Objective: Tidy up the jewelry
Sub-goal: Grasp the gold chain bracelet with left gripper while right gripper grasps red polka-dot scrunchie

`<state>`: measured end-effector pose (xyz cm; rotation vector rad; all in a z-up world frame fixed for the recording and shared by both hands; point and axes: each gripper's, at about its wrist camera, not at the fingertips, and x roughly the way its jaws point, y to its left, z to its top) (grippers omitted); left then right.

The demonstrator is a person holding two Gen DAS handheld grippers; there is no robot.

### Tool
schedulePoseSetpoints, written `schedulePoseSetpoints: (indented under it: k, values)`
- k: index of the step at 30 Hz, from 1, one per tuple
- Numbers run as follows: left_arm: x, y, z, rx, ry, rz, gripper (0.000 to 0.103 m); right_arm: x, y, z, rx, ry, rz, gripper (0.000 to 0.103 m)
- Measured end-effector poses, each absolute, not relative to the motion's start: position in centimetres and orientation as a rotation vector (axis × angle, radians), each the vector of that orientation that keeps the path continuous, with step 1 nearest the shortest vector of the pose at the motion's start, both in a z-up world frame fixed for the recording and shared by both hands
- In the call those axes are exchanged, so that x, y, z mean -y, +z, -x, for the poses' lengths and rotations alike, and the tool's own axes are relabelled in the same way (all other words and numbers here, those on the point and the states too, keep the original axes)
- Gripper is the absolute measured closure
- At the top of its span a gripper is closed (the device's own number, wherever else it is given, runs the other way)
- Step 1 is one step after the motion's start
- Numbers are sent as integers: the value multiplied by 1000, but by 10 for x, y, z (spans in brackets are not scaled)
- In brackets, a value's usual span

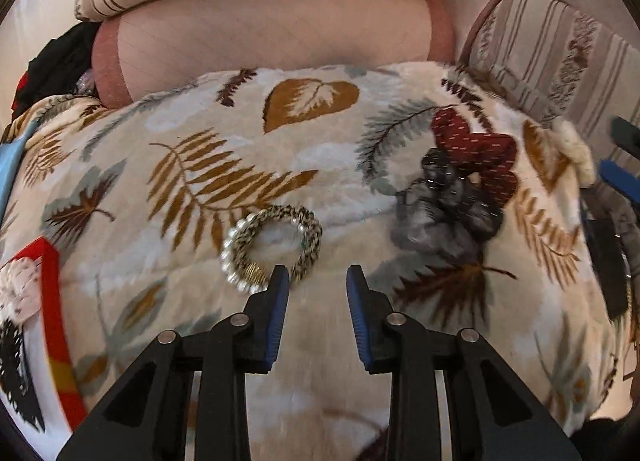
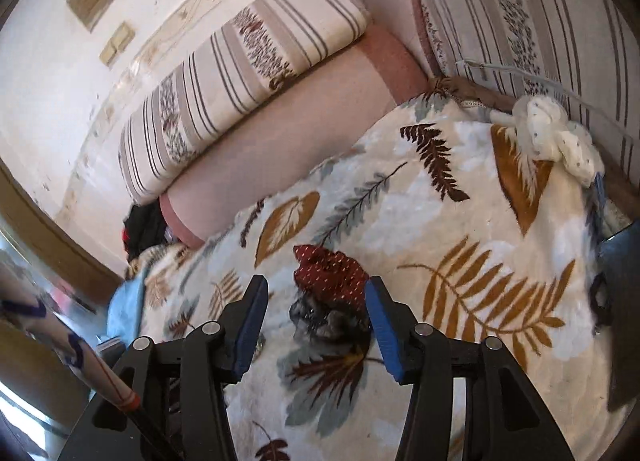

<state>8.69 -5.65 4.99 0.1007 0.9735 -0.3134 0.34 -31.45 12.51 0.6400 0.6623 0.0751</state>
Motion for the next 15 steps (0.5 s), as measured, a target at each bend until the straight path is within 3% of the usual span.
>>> schedulePoseSetpoints:
  k: [3, 4, 5, 6, 15]
  values:
    - [73, 38, -102, -976, -305, -153, 76, 328, 105, -10, -704, 90, -697, 46]
    - [77, 34, -106, -968, -292, -171, 83, 333, 102, -11, -707, 102, -719, 46]
    - [81, 29, -112, -975, -285, -175, 99, 337, 99, -12, -707, 111, -740, 46]
    - [82, 24, -119, -986, -269, -167, 103, 338, 99, -12, -708, 114, -741, 46]
    - [48, 69, -78, -859, -303, -28, 103, 323, 101, -31, -702, 104, -571, 46]
